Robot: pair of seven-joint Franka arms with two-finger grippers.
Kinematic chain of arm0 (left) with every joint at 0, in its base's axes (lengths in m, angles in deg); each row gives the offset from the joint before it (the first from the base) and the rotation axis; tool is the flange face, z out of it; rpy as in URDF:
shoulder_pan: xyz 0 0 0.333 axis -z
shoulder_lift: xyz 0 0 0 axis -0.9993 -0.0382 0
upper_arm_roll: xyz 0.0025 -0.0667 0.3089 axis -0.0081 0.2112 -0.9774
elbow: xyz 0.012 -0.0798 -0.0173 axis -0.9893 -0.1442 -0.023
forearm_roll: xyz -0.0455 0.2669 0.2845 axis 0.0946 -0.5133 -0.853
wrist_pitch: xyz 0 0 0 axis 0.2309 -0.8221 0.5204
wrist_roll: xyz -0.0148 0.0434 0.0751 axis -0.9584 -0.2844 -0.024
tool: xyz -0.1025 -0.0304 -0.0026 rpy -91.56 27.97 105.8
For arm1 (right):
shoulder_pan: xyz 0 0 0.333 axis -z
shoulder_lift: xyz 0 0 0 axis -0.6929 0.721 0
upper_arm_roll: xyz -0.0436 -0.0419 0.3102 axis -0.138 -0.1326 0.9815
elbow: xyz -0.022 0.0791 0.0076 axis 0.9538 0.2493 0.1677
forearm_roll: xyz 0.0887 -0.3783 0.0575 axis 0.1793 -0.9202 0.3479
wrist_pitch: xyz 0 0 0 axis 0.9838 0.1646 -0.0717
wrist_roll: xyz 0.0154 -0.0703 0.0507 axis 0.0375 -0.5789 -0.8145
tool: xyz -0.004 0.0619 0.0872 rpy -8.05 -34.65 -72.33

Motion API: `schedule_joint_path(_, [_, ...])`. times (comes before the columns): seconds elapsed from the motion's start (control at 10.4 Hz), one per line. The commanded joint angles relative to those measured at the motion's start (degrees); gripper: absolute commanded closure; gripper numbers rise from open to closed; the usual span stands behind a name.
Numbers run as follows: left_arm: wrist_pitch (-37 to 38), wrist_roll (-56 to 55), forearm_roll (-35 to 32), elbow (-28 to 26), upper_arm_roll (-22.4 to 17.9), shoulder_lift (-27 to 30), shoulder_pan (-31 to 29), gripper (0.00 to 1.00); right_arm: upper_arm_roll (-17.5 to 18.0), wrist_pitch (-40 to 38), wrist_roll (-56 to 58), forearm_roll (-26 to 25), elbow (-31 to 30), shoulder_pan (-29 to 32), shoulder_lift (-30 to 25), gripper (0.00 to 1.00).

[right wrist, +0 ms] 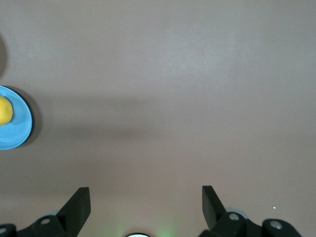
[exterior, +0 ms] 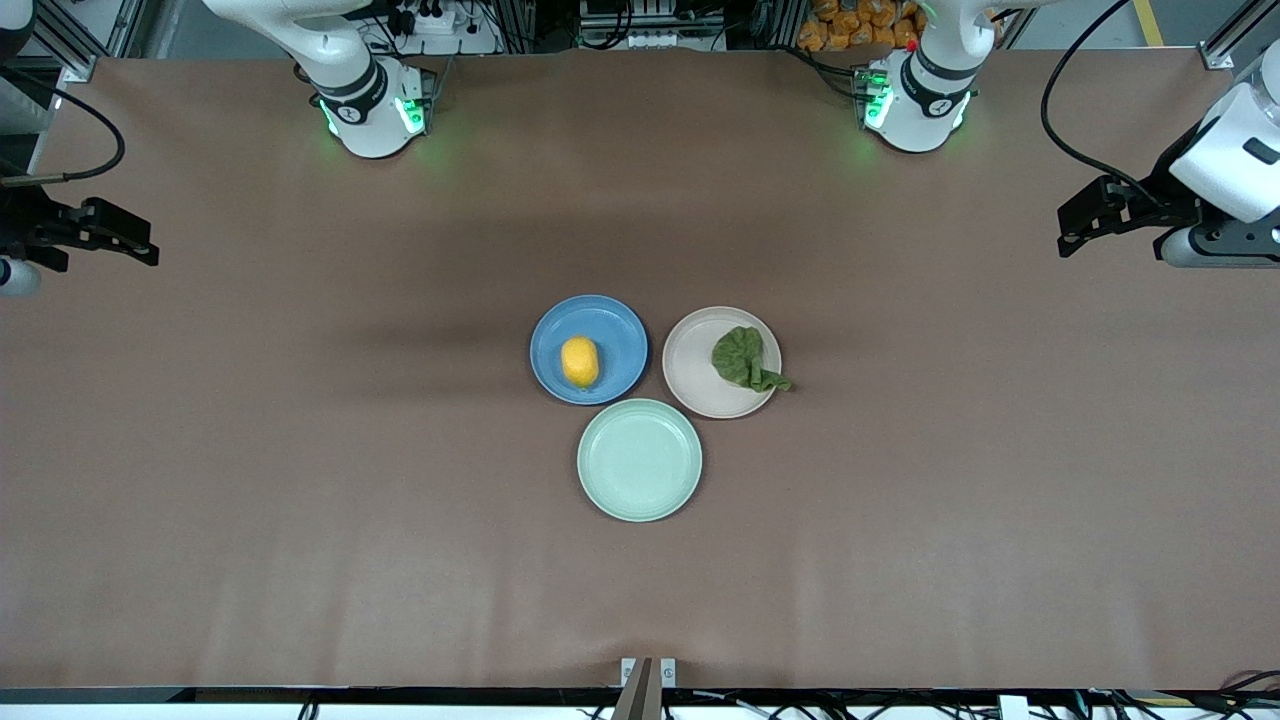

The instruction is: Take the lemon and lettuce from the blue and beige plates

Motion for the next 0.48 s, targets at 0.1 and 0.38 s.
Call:
schedule_joint_path(0.1, [1.0,1.5,-1.0,1.0,0.2,-0.2,-0.4,0.00,0.5,0.1,-3.3,-0.2,-0.4,0.6,-1.1,0.00])
schedule_joint_path(0.38, [1.0,1.6,1.0,0.3,-1.1,-0.9,-1.4,0.00,0.5,-0.5,-3.3,-0.2,0.6,0.6,-1.2,0.00])
